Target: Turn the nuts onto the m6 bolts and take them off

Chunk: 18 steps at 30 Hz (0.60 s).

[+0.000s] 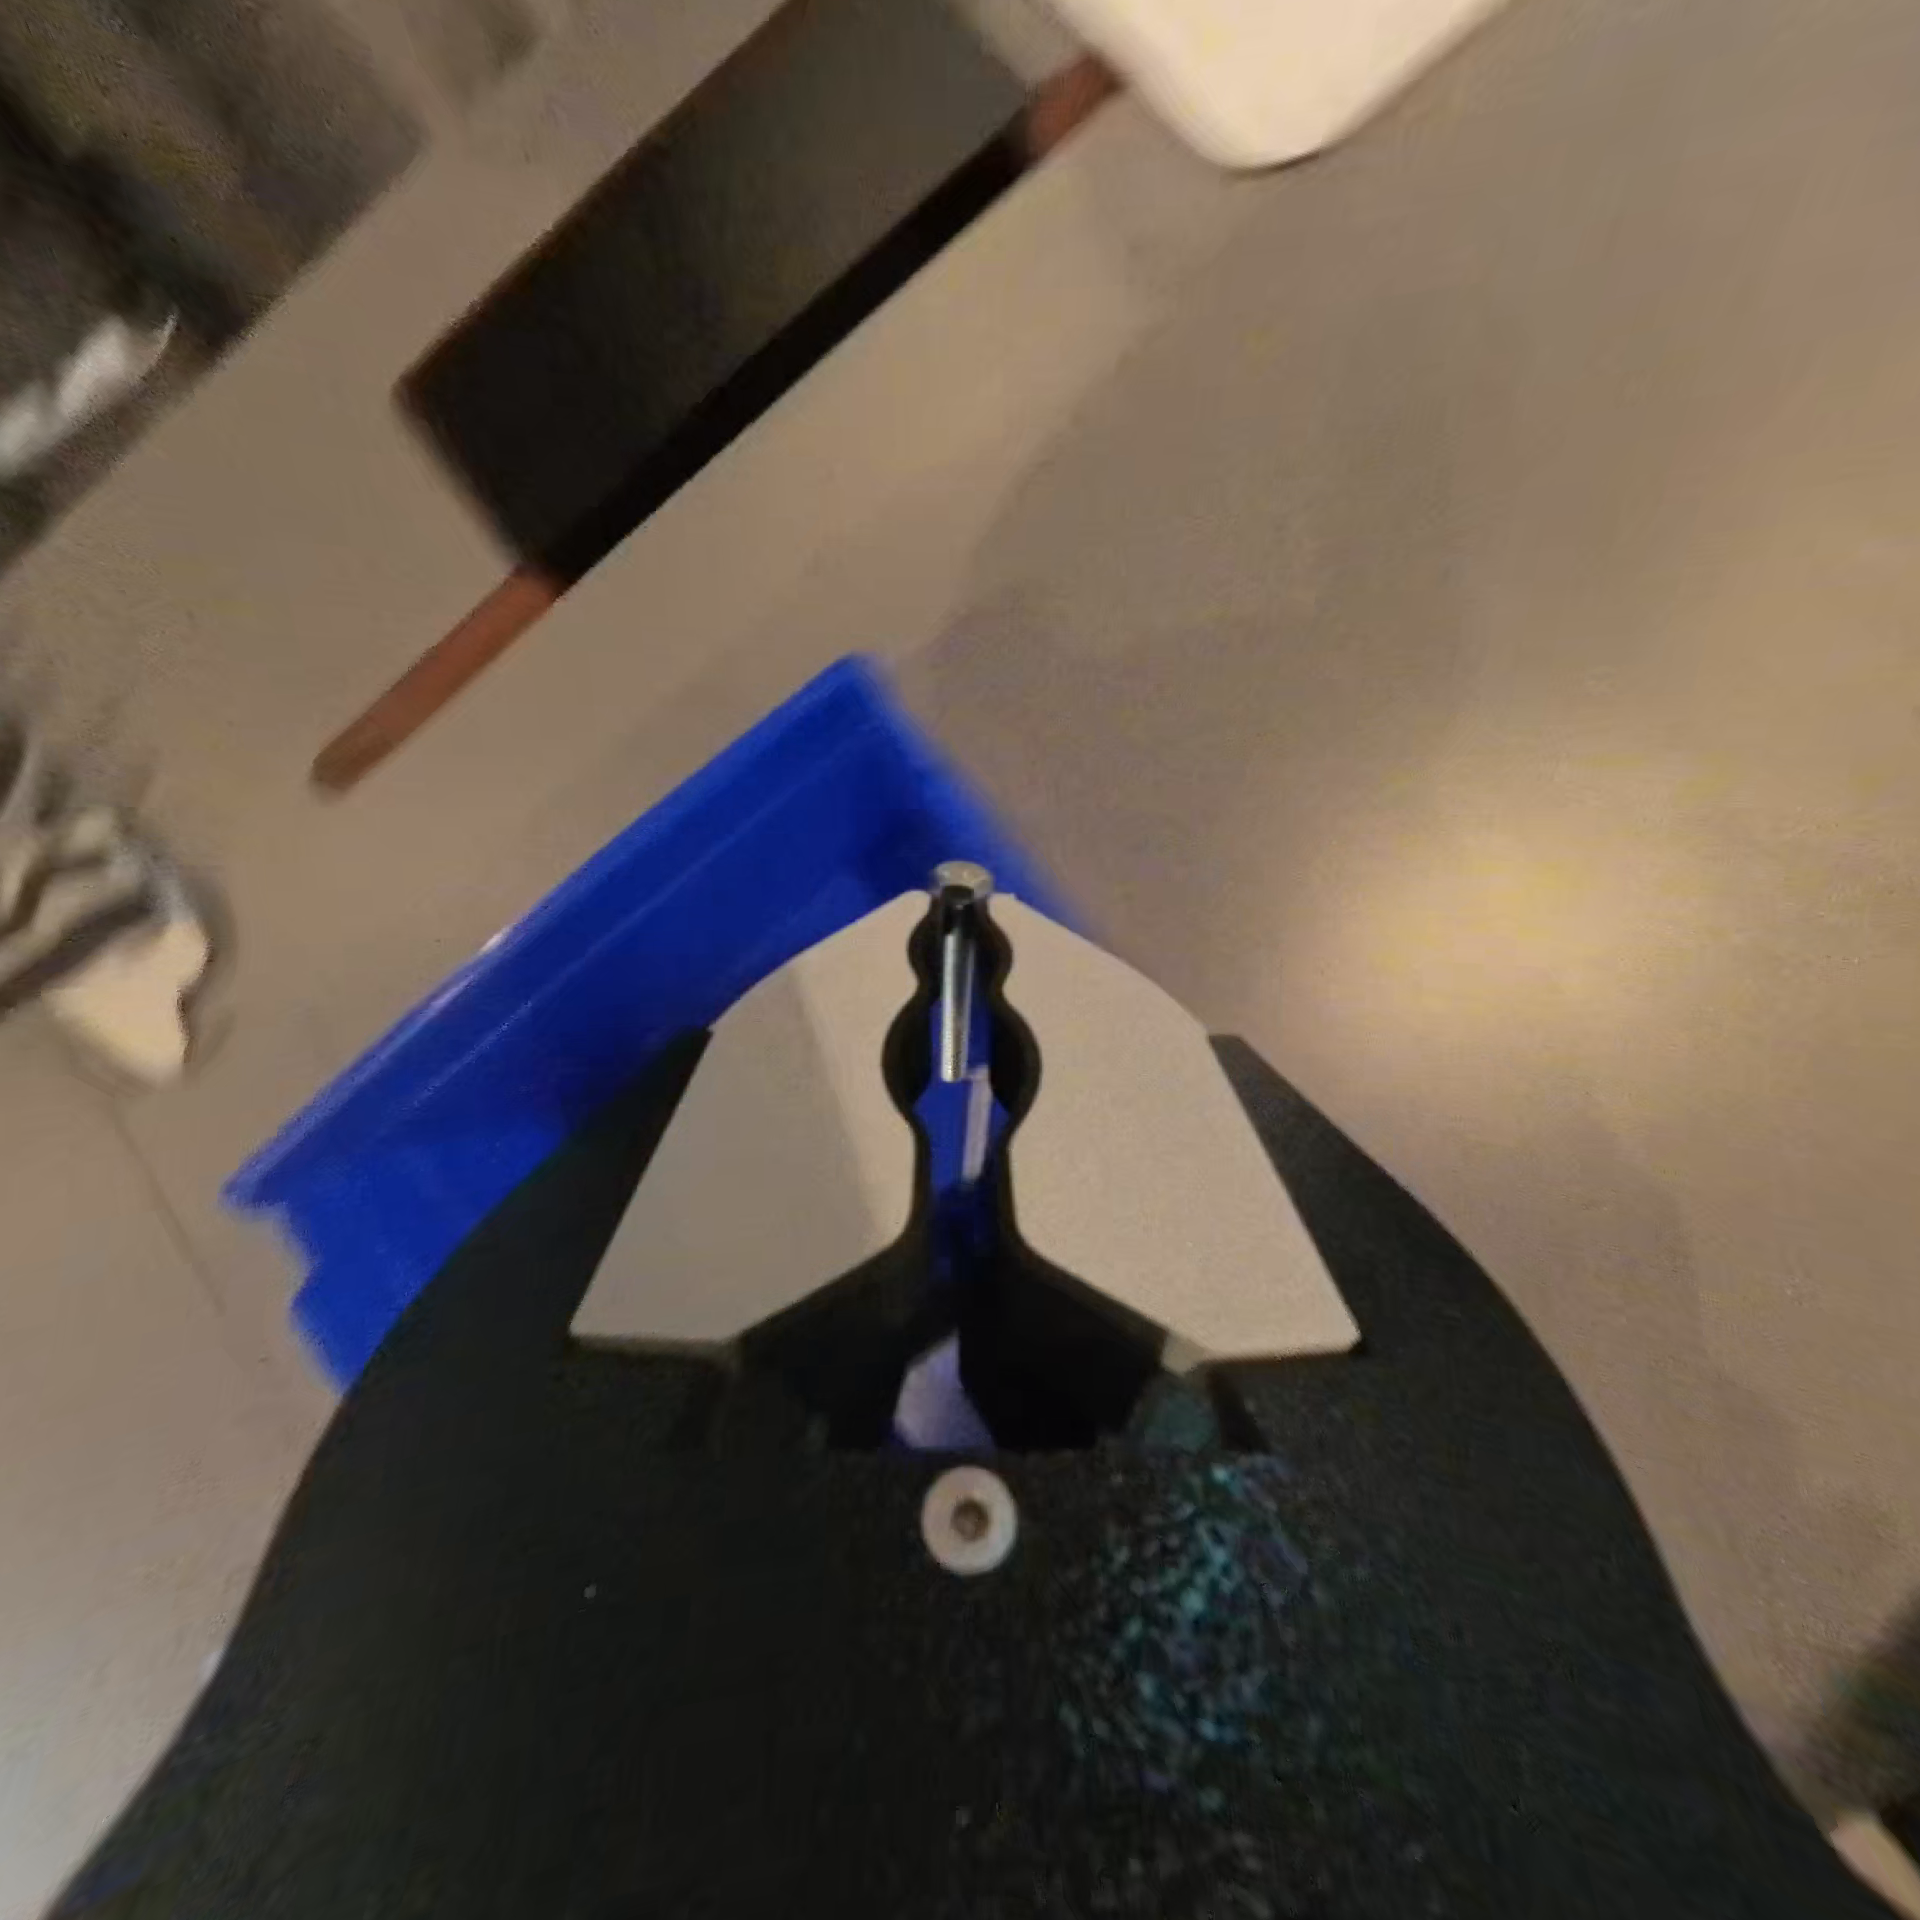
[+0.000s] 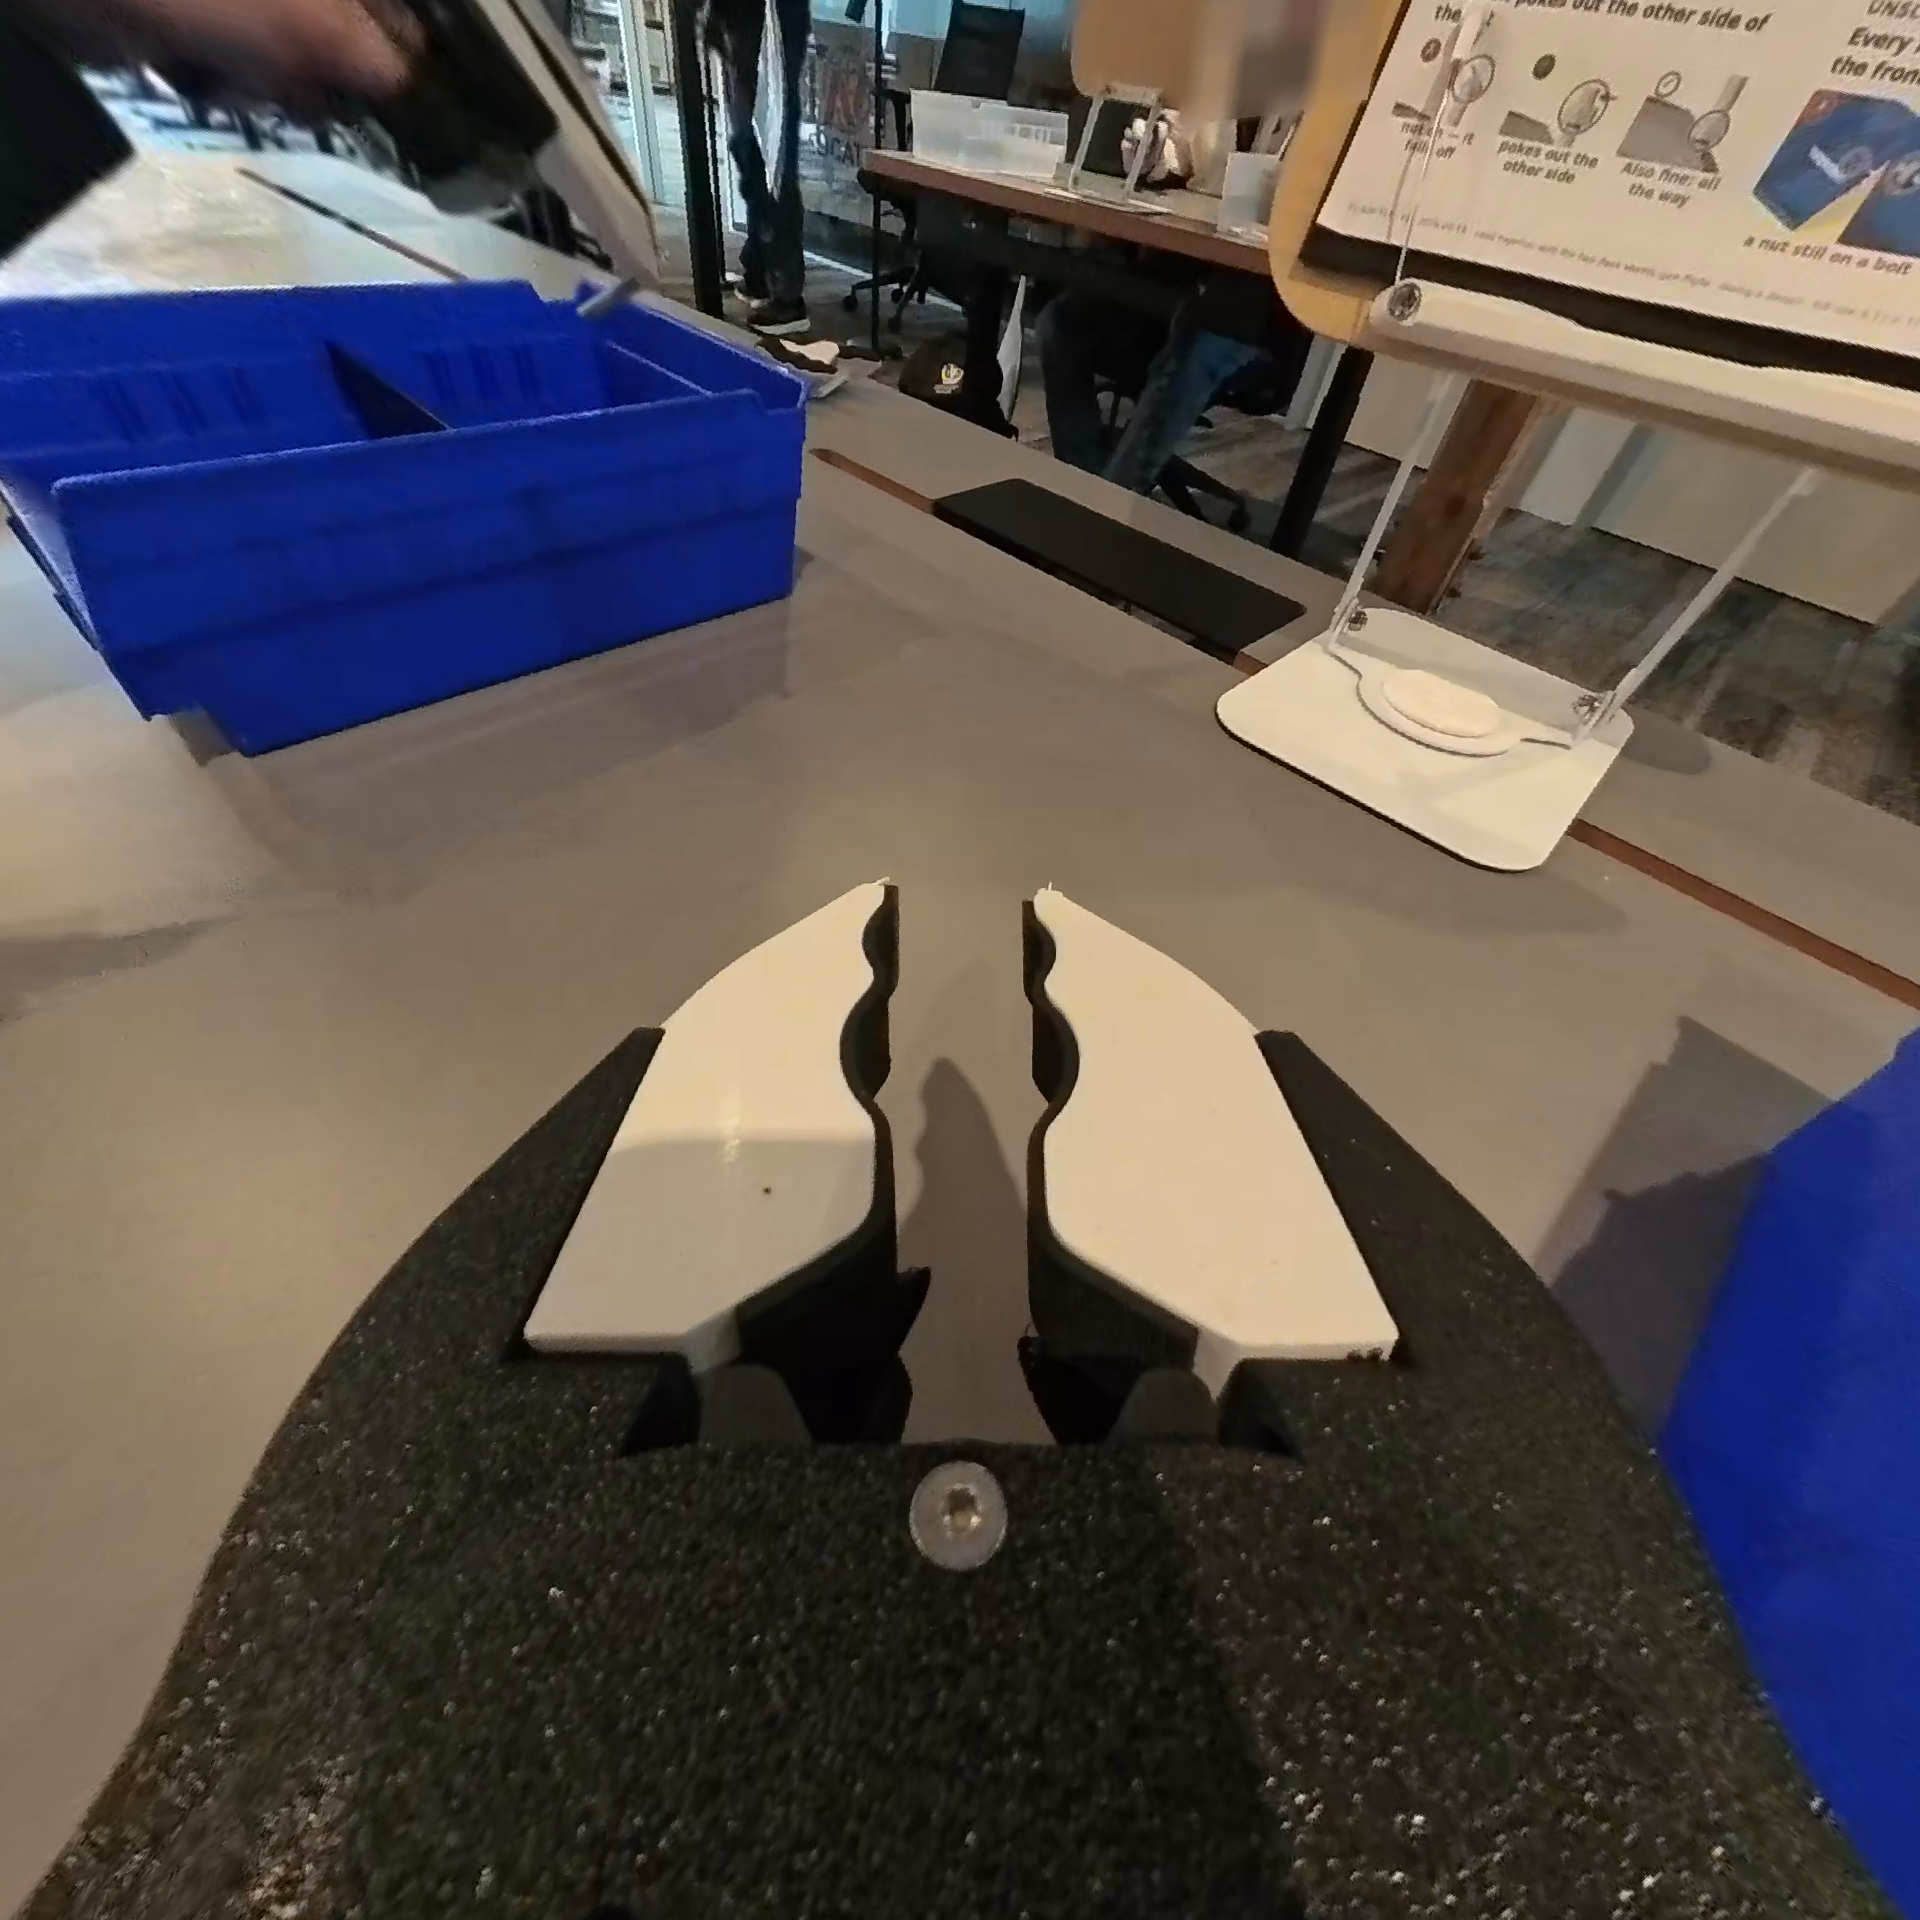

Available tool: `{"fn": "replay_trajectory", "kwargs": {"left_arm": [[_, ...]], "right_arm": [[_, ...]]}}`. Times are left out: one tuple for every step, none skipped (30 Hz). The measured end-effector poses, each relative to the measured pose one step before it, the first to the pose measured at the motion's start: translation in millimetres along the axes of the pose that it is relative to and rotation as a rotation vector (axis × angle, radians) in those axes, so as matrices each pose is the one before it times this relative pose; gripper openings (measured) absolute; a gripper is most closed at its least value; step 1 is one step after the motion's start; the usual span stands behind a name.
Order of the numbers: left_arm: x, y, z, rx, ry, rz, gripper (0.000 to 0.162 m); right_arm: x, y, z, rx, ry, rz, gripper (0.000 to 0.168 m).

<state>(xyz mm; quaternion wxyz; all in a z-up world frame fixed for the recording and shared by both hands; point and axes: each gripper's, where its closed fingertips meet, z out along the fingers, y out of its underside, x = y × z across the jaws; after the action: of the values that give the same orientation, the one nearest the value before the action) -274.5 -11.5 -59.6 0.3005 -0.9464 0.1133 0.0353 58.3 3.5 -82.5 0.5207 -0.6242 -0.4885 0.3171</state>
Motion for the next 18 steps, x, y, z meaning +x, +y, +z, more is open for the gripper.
{"fn": "replay_trajectory", "kwargs": {"left_arm": [[31.19,-11.97,-6.01,0.0228,0.0555,0.0872,0.004],[29.97,-10.6,-1.29,0.005,0.0478,0.0797,0.005],[26.35,-8.5,2.82,-0.0116,0.0298,0.0723,0.005],[22.16,-6.62,5.97,-0.0209,0.0129,0.0622,0.005],[19.55,-4.74,8.38,-0.029,0.0088,0.055,0.005],[16.89,-3.45,10.15,-0.0303,0.005,0.0418,0.005],[14.37,-2.53,11.22,-0.0297,0.003,0.0254,0.005],[12.0,-2.64,11.82,-0.0218,0.001,0.0133,0.005],[9.92,-1.93,11.74,-0.0173,0.002,0.0056,0.005],[8.09,-1.64,11.37,-0.0101,0.0042,-0.0018,0.005],[6.85,-0.93,10.67,-0.0049,0.0091,-0.0121,0.005],[5.87,-0.85,9.76,0.0032,0.0128,-0.014,0.005],[4.74,-0.77,8.54,0.0108,0.013,-0.0165,0.005],[2.5,0.13,7.39,0.0098,0.0048,-0.0211,0.005],[0.25,0.9,5.99,0.0074,-0.0069,-0.0232,0.005],[-0.62,1.18,4.91,0.0056,-0.0101,-0.0218,0.005],[-0.58,1.59,4.22,0.0041,-0.008,-0.0239,0.005],[-0.33,1.03,3.78,0.0051,-0.0051,-0.0285,0.005]], "right_arm": [[0.4,-0.04,-0.05,0.0006,0.0026,-0.0005,0.022],[0.64,-0.09,-0.33,0.0008,0.0032,-0.0011,0.022],[0.96,-0.16,-0.44,0.002,0.0038,-0.0005,0.022],[1.08,-0.48,-0.65,0.0037,0.0047,0.001,0.022],[1.17,-0.36,-0.64,0.0046,0.0036,0.0011,0.021],[1.1,-0.14,-0.57,0.0034,0.0026,0.001,0.021],[1.2,0.26,-0.37,0.0005,0.0023,0.0016,0.021],[1.03,0.5,-0.2,-0.0003,0.0021,0.0023,0.021],[0.63,0.47,0.01,-0.0016,0.0005,0.0018,0.021],[0.26,0.84,0.11,-0.0037,-0.0002,0.0013,0.021],[-0.14,0.72,0.33,-0.0036,-0.0007,-0.001,0.021],[-0.24,1.0,0.62,-0.0054,0.0003,-0.0031,0.021],[-0.18,1.29,0.8,-0.0068,0.0017,-0.0046,0.02],[-0.55,1.71,1.29,-0.0083,-0.0006,-0.0055,0.02],[-1.18,2.32,1.81,-0.0112,-0.0058,-0.0027,0.019],[-1.35,2.76,2.13,-0.0131,-0.0076,0.0017,0.019],[-1.4,2.63,2.27,-0.0115,-0.0082,0.0046,0.019],[-2.78,1.27,2.1,-0.0048,-0.0165,0.0037,0.02]]}}
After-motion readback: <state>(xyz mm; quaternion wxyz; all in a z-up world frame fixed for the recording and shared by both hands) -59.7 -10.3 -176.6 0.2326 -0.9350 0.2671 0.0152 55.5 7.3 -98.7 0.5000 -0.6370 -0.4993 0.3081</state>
